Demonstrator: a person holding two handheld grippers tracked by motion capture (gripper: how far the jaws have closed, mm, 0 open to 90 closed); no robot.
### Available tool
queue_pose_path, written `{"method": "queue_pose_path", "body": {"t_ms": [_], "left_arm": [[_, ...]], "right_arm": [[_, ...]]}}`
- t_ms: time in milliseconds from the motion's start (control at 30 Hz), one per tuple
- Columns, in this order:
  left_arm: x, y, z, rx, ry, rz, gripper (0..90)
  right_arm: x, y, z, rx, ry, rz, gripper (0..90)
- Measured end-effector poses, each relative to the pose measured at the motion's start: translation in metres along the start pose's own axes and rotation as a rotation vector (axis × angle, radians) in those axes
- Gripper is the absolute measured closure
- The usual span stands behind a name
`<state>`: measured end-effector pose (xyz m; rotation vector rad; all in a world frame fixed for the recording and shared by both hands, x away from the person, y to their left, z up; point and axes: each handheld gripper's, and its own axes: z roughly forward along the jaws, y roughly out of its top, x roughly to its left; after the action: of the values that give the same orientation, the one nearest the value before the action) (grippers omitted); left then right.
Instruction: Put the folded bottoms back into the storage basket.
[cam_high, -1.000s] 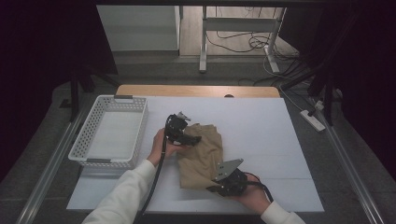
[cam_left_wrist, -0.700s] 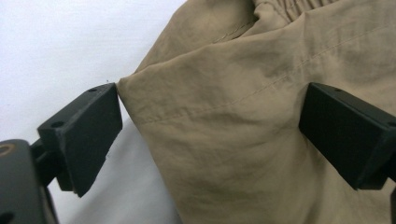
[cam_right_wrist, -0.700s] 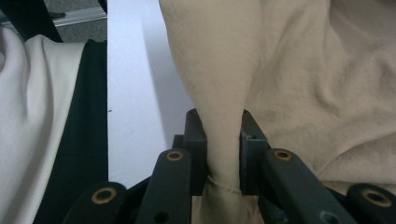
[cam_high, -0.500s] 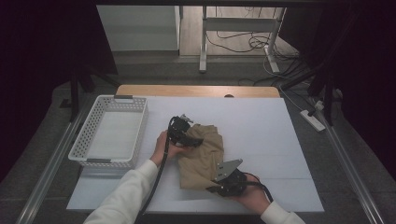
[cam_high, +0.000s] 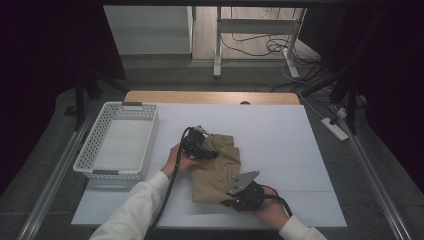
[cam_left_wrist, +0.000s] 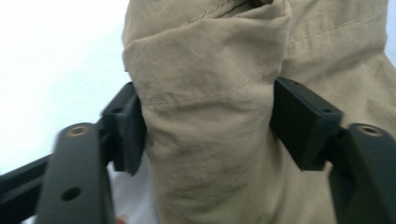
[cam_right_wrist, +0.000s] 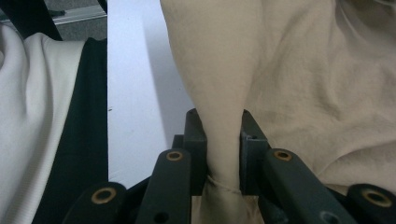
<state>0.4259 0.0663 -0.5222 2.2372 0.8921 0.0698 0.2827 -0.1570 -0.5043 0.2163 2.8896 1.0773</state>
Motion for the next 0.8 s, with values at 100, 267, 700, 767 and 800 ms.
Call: {"method": "queue_pose_path", "body": {"t_ms": [100, 267, 700, 767, 800], "left_arm": [[-0.003, 0.001, -0.003, 0.007, 0.019, 0.017, 41.1], [-0.002, 0.001, -0.006, -0.001, 0.014, 0.015, 49.0], [-0.003, 0.000, -0.015, -0.032, -0.008, 0.008, 56.5], [-0.003, 0.001, -0.016, -0.036, -0.011, 0.012, 57.1], [-0.003, 0.001, -0.017, -0.040, -0.013, 0.011, 57.3]], "right_arm": [[0.000, 0.000, 0.000, -0.001, -0.002, -0.002, 77.4], [0.000, 0.000, -0.001, -0.006, -0.005, -0.001, 77.3], [0.000, -0.001, -0.006, -0.026, -0.015, 0.012, 77.3], [0.000, 0.000, -0.006, -0.029, -0.014, 0.013, 77.4], [0.000, 0.000, -0.006, -0.030, -0.014, 0.013, 77.4]]}}
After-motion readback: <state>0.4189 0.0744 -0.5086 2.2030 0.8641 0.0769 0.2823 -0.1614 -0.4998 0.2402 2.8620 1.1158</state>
